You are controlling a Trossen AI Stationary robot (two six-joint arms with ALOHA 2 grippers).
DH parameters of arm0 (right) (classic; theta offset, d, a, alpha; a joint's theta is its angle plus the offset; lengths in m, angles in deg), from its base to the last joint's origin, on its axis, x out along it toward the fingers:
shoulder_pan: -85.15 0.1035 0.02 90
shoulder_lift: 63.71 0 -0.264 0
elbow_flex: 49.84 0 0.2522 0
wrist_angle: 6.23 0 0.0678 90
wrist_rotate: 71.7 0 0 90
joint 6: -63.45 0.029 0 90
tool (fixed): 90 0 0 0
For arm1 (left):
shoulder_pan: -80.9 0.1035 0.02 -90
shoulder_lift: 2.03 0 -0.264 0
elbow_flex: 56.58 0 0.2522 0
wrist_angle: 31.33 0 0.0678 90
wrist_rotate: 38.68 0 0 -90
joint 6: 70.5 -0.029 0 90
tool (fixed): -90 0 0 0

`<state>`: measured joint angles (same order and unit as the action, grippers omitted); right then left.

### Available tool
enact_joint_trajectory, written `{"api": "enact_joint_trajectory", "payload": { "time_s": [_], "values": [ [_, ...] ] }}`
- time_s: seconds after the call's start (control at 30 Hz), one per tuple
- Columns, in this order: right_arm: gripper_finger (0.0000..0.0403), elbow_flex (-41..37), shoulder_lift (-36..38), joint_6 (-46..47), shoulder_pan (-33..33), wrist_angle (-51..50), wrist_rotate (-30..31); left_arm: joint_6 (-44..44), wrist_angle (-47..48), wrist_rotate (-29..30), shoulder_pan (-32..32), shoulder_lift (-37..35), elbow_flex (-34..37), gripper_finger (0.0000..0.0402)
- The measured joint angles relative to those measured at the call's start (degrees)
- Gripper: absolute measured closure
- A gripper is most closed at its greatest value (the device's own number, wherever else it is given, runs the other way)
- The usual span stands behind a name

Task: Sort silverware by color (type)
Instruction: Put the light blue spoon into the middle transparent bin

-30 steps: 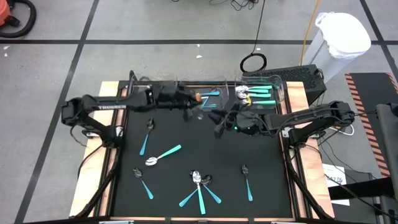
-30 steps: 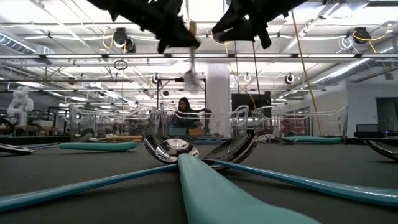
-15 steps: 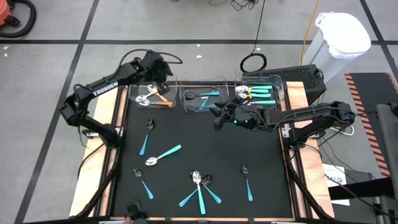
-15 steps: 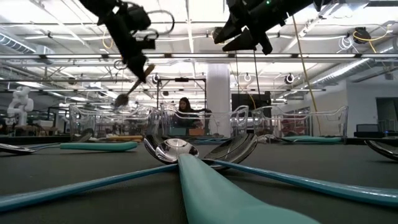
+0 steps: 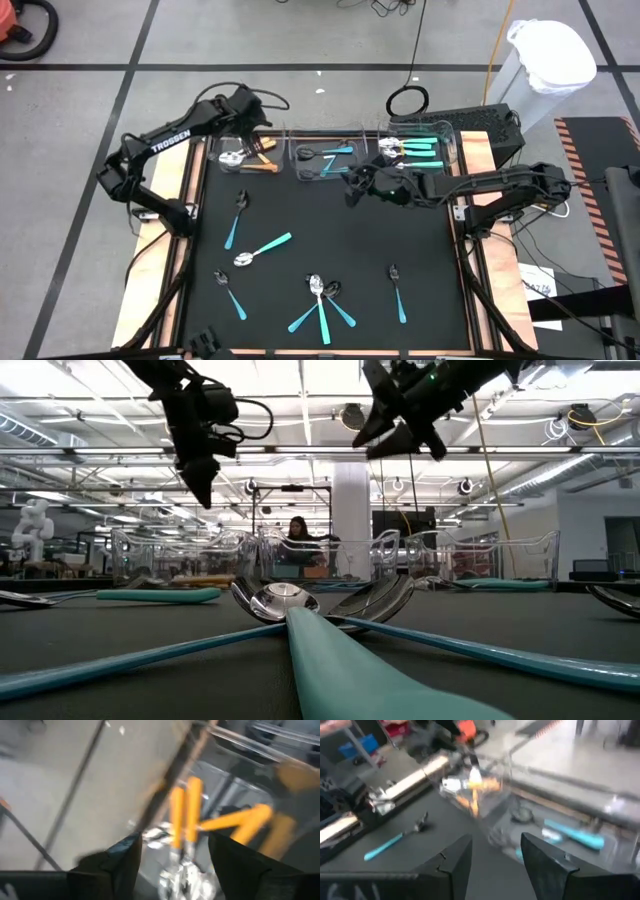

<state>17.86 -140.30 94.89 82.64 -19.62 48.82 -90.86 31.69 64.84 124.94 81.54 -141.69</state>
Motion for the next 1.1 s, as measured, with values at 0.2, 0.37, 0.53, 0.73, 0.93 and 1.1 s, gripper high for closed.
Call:
{"api": "enact_joint_trajectory", "payload": {
  "time_s": [0.2, 0.37, 0.53, 0.73, 0.93, 1.1],
  "values": [
    [0.0236, 0.0, 0.17, 9.94, -1.65, -9.82, -11.65, 12.15, 5.68, -10.54, -4.65, 0.0, 0.0, 0.0163],
    [0.0236, 0.0, 0.17, 17.93, -1.85, -21.77, -23.9, 17.9, 5.65, -11.95, -12.69, 0.0, 0.0, 0.0163],
    [0.0236, 0.0, 0.19, 23.48, 2.09, -32.85, -30.67, 25.04, 4.71, -11.83, -20.3, 0.0, 0.0, 0.0162],
    [0.0236, 0.0, 2.46, 28.98, 9.98, -37.94, -30.68, 32.65, 4.75, -11.82, -27.59, 0.0, 0.0, 0.0162],
    [0.0236, 0.0, 4.88, 33.93, 17.62, -38.64, -28.15, 39.78, 3.57, -11.81, -33.09, -0.35, 0.0, 0.0162],
    [0.0236, 0.0, 3.02, 30.02, 22.66, -36.24, -27.75, 44.61, -4.93, -11.81, -38.39, -0.37, 0.0, 0.0162]
  ]
}}
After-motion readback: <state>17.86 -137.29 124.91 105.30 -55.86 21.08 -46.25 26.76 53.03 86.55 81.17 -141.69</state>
